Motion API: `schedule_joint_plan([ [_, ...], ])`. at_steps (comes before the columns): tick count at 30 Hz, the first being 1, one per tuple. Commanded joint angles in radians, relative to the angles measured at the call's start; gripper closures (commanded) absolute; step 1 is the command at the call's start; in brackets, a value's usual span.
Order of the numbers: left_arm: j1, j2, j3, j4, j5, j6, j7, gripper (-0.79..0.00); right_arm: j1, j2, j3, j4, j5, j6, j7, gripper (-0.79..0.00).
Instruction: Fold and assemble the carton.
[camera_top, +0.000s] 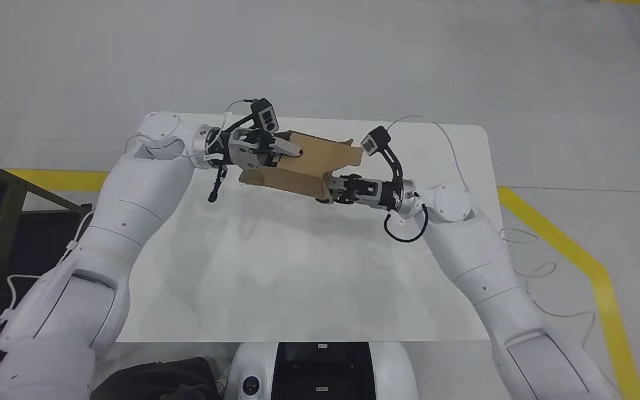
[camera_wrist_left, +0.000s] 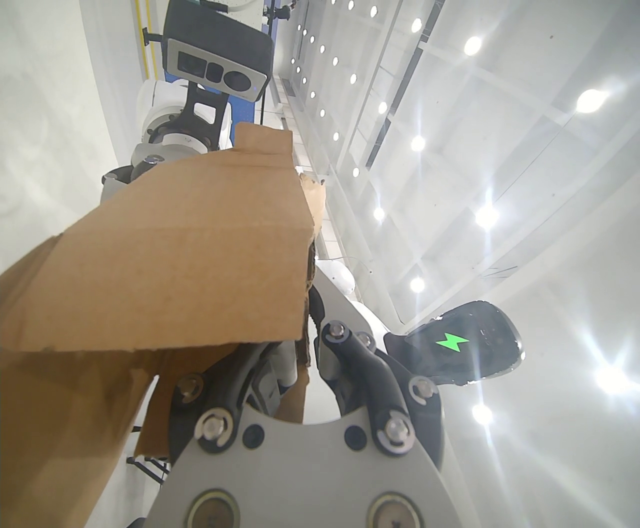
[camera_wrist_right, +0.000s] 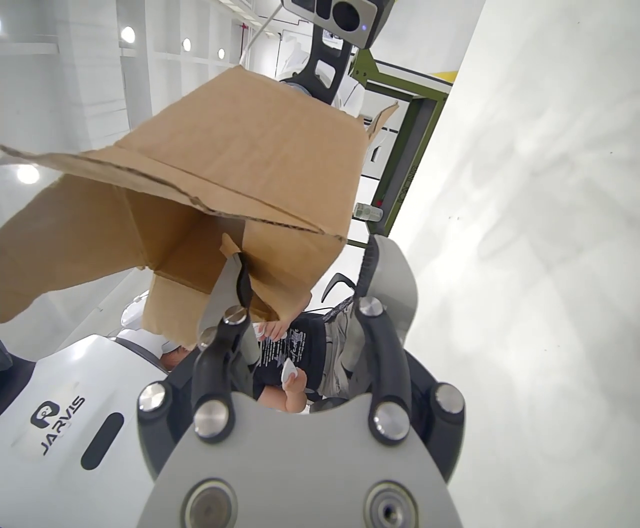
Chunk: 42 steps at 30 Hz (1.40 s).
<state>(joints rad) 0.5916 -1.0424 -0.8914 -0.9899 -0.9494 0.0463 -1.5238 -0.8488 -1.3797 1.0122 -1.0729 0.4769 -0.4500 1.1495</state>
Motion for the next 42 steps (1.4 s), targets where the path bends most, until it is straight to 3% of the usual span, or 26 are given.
schedule_joint_plan([
  [1,0.004,-0.001,-0.003,-0.004,0.003,0.0,0.001,0.0,-0.002,0.001,0.0,-0.006,-0.001,0.003,-0.004,-0.397],
  [3,0.008,-0.002,-0.007,-0.008,0.007,-0.001,0.003,0.0,-0.004,0.001,0.001,-0.013,-0.002,0.006,-0.009,-0.419],
  [7,0.015,-0.003,-0.014,-0.014,0.016,0.0,0.006,0.0,-0.007,0.003,0.003,-0.022,-0.008,0.007,-0.018,-0.376],
  [14,0.025,-0.004,-0.03,-0.022,0.034,-0.005,0.021,0.0,-0.014,0.009,0.008,-0.039,-0.032,0.016,-0.036,-0.194],
  [25,0.039,-0.007,-0.047,-0.036,0.05,0.001,0.019,0.0,-0.025,0.016,0.016,-0.069,-0.059,0.035,-0.063,-0.179],
  [26,0.039,-0.008,-0.049,-0.036,0.051,0.002,0.019,0.0,-0.026,0.017,0.017,-0.071,-0.061,0.037,-0.065,-0.191],
  [28,0.041,-0.008,-0.052,-0.037,0.052,0.003,0.019,0.0,-0.027,0.018,0.017,-0.075,-0.061,0.04,-0.067,-0.314],
  [29,0.042,-0.009,-0.053,-0.037,0.052,0.003,0.02,0.0,-0.028,0.018,0.017,-0.076,-0.06,0.041,-0.069,-0.505],
  [30,0.042,-0.009,-0.055,-0.035,0.053,0.003,0.02,0.0,-0.028,0.018,0.017,-0.078,-0.06,0.042,-0.071,-0.779],
  [42,0.036,-0.015,-0.082,0.03,0.047,0.008,0.025,0.0,-0.054,0.034,0.072,-0.098,-0.028,0.005,-0.077,-0.785],
])
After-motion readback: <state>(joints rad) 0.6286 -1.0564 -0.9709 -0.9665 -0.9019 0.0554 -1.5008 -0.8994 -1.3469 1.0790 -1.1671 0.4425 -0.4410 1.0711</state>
